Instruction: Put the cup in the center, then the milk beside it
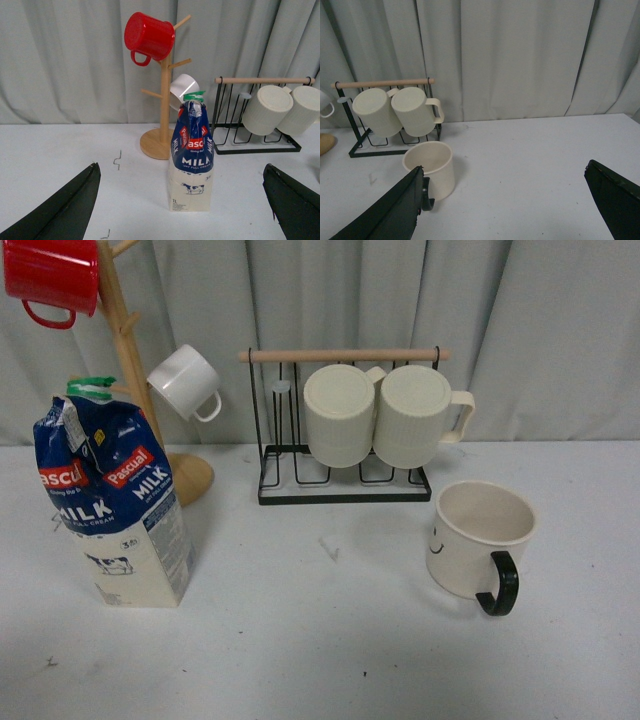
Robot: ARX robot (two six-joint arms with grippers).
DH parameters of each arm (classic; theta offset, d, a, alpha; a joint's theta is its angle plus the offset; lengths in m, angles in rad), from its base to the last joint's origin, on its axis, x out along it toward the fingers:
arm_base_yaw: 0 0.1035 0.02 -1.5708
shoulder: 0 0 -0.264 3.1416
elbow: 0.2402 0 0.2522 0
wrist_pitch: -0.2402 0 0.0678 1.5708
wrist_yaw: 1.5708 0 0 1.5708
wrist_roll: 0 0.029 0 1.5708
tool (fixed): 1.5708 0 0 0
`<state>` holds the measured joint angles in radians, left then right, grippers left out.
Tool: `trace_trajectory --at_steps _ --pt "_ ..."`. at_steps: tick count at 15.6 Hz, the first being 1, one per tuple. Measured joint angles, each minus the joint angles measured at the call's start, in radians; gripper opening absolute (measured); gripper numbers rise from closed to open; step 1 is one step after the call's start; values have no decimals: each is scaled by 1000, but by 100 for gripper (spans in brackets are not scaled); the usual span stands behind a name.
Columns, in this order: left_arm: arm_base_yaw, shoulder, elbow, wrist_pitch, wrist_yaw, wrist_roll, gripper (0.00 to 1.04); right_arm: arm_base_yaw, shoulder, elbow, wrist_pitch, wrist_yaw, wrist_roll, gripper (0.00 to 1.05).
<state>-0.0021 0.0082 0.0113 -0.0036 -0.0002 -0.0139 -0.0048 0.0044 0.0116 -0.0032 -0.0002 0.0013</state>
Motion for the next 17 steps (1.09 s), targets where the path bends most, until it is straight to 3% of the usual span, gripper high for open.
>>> trace_trajectory --at_steps 17 --pt "0 0 0 0 0 0 98 0 0 0 0 0 0 98"
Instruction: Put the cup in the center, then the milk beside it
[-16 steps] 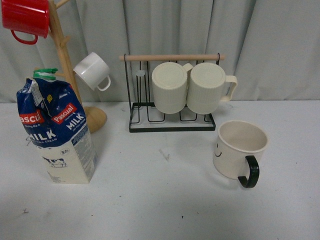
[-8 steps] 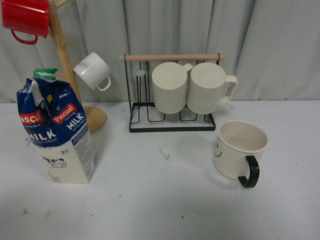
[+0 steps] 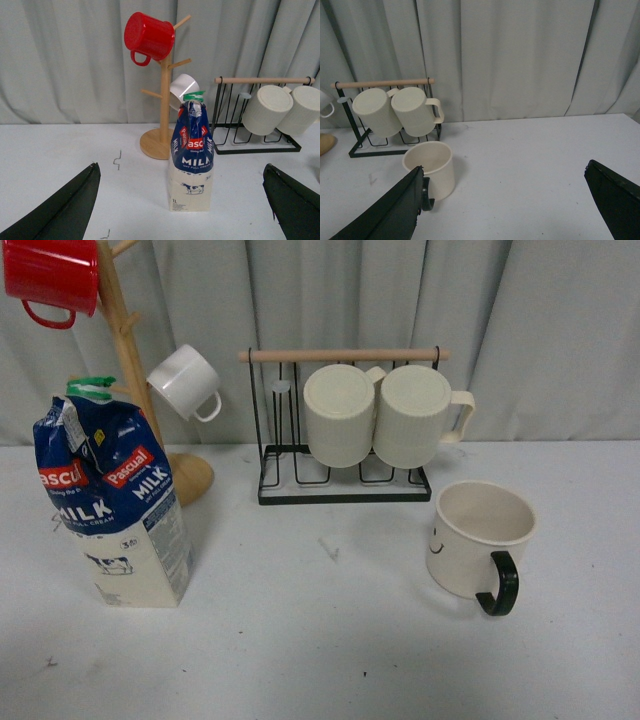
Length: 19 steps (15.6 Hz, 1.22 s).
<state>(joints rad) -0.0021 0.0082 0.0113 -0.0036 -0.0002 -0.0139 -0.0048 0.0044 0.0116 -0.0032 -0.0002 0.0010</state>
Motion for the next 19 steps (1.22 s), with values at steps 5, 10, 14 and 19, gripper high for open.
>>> trace_trajectory --at_steps 5,10,14,19 --pt "0 0 0 0 0 0 98 -119 732 244 357 -374 -51 98" --pt "0 0 0 0 0 0 98 66 1544 785 203 -59 112 98" --pt "0 0 0 0 0 0 98 113 1857 1139 -143 -42 192 98" --pt "0 0 0 0 0 0 98 137 1997 1282 -265 -41 245 98"
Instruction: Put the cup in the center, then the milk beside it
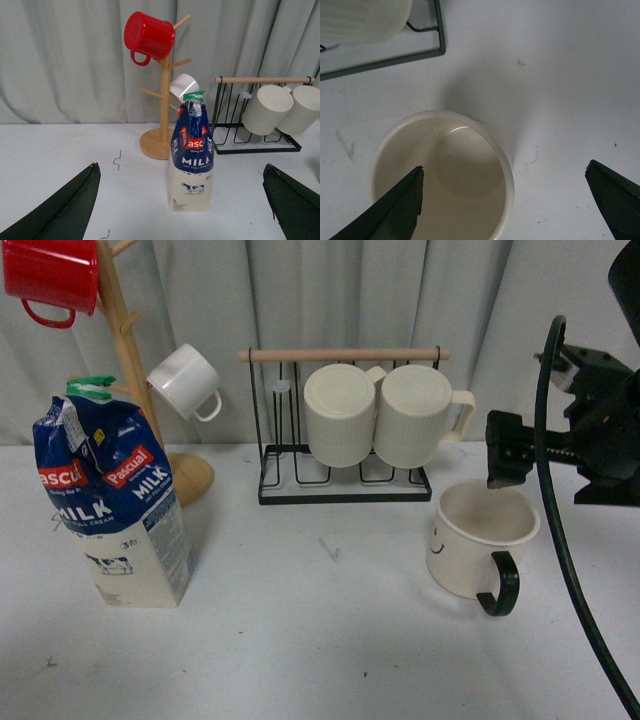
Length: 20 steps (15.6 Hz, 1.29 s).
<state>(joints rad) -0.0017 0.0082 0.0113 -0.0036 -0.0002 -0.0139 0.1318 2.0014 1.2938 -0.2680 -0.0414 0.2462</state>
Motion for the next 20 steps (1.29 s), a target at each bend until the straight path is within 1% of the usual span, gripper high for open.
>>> trace_trajectory --at_steps 3,5,6,8,11,12,13,15,18,20 --pt "0 0 0 0 0 0 98 0 61 15 -31 0 34 98" --pt "0 0 0 0 0 0 98 -1 74 15 -19 0 43 98" --pt "0 0 0 0 0 0 98 -9 74 -18 15 1 45 67" --pt "0 0 0 0 0 0 98 -31 74 -30 30 2 45 44" --pt "0 0 0 0 0 0 98 -40 54 -37 36 -2 41 11" --pt "0 0 0 0 0 0 98 -33 27 -43 31 -12 34 3" --pt "0 0 0 0 0 0 98 -21 3 -44 25 -11 34 3" --pt "0 0 0 0 0 0 98 32 -35 -22 7 -12 36 3" --pt "0 0 0 0 0 0 98 166 -31 41 -46 29 63 3" --pt "0 0 0 0 0 0 98 218 28 129 -76 58 82 3"
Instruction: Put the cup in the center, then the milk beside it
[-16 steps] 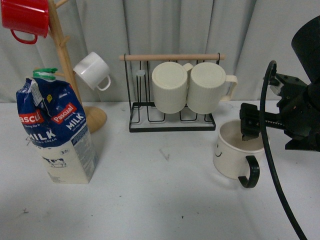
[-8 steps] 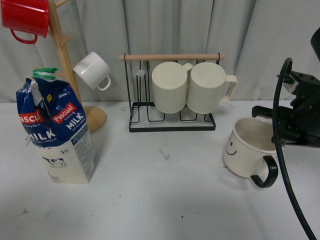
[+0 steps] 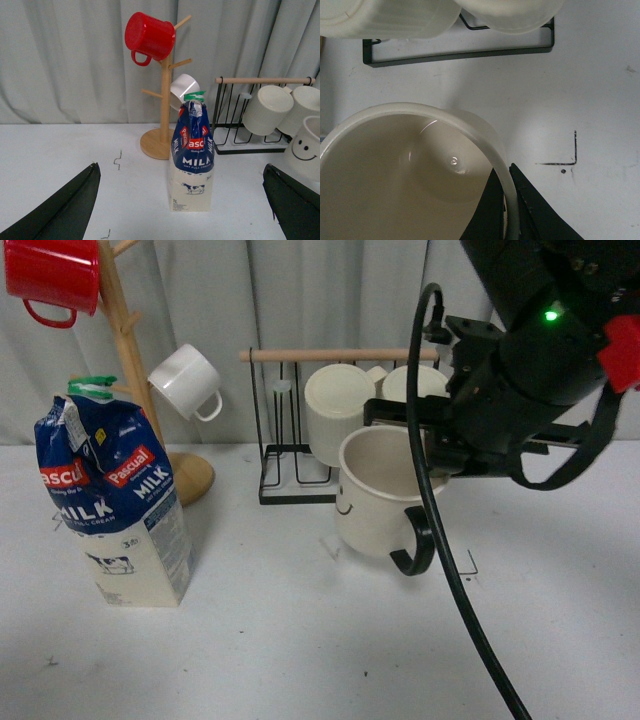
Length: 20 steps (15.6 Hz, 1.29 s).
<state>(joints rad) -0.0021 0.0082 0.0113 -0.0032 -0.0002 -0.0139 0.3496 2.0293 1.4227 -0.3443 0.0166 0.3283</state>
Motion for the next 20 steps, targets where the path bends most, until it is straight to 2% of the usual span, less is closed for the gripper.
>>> trace_trajectory --at_steps 8,16,19,20 --pt "0 0 0 0 0 0 98 101 134 101 -54 119 64 3" --pt "0 0 0 0 0 0 98 101 193 135 -67 115 128 3" --pt "0 0 0 0 0 0 98 101 194 135 -64 105 128 30" --pt "0 0 0 0 0 0 98 101 194 136 -62 97 129 43"
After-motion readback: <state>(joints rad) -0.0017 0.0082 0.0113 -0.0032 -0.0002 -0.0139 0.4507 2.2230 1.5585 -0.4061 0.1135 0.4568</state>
